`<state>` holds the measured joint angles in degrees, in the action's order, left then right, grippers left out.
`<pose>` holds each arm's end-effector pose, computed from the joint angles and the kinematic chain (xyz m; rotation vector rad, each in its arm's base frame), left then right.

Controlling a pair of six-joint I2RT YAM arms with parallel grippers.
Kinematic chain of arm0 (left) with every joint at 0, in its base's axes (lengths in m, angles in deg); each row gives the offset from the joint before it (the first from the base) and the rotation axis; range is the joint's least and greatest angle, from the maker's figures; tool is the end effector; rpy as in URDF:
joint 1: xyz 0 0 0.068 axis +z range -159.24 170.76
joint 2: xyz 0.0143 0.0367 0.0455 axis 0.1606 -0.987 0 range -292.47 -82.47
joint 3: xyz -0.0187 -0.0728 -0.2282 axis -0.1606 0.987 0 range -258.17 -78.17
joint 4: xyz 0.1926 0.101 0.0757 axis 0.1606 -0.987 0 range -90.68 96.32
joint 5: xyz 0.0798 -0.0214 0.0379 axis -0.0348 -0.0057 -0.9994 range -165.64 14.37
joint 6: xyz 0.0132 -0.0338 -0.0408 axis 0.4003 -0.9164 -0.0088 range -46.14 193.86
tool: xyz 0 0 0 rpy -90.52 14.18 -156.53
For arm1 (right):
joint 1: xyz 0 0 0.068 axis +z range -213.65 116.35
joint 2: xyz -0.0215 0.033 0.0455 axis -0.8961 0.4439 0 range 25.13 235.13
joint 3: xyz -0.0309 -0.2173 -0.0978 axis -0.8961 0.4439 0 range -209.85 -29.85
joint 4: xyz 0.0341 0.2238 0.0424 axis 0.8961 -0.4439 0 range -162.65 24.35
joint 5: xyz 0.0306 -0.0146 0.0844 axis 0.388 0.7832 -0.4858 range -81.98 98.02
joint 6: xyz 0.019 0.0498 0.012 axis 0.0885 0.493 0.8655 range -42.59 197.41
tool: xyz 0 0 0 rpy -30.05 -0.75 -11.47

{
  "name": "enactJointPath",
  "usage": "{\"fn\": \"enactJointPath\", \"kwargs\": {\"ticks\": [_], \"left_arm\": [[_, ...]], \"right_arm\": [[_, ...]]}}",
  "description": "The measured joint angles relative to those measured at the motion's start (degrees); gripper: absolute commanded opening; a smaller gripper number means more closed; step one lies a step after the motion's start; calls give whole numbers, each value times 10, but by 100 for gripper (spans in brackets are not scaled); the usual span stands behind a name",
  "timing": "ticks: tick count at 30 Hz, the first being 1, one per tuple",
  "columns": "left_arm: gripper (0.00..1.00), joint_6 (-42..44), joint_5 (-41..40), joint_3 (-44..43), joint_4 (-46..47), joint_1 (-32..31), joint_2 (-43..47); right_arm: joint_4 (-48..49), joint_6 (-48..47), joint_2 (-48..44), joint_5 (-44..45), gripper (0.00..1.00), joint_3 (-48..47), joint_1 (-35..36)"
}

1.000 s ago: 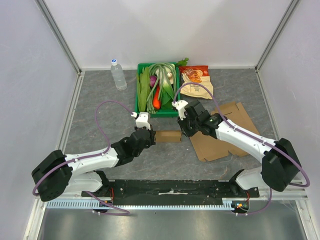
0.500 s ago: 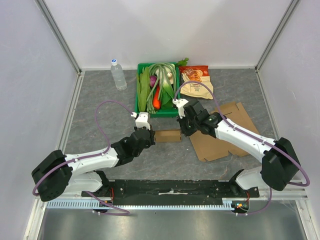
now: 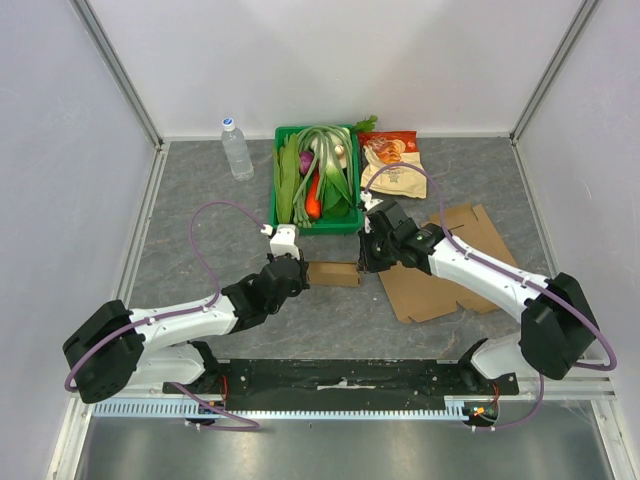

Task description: Fold the paper box

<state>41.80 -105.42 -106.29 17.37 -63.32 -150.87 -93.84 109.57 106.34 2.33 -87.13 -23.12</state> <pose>0.1482 -0.1738 0.1850 0.0761 2.0317 -0.4140 0.2031 0.1784 0.2229 -0.2332 2.5844 0.6316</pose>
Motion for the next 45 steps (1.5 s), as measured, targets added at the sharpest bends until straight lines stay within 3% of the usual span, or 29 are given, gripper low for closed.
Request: {"fn": "enactJointPath", "kwargs": {"ticks": [10, 20, 23, 28, 34, 45], "left_arm": [[2, 0, -1, 0, -2, 0, 2], [2, 0, 0, 0, -3, -3, 3], [2, 0, 1, 0, -3, -4, 3], [2, 0, 1, 0, -3, -4, 3], [2, 0, 1, 0, -3, -4, 3], [2, 0, 1, 0, -3, -4, 3]], "right_arm": [[14, 31, 5, 14, 2, 13, -1], [28, -13, -5, 24, 42, 26, 9], [25, -24, -19, 24, 45, 23, 9], [17, -45, -30, 27, 41, 1, 9], [10, -61, -24, 32, 23, -4, 9], [5, -67, -4, 38, 13, -4, 9]]}}
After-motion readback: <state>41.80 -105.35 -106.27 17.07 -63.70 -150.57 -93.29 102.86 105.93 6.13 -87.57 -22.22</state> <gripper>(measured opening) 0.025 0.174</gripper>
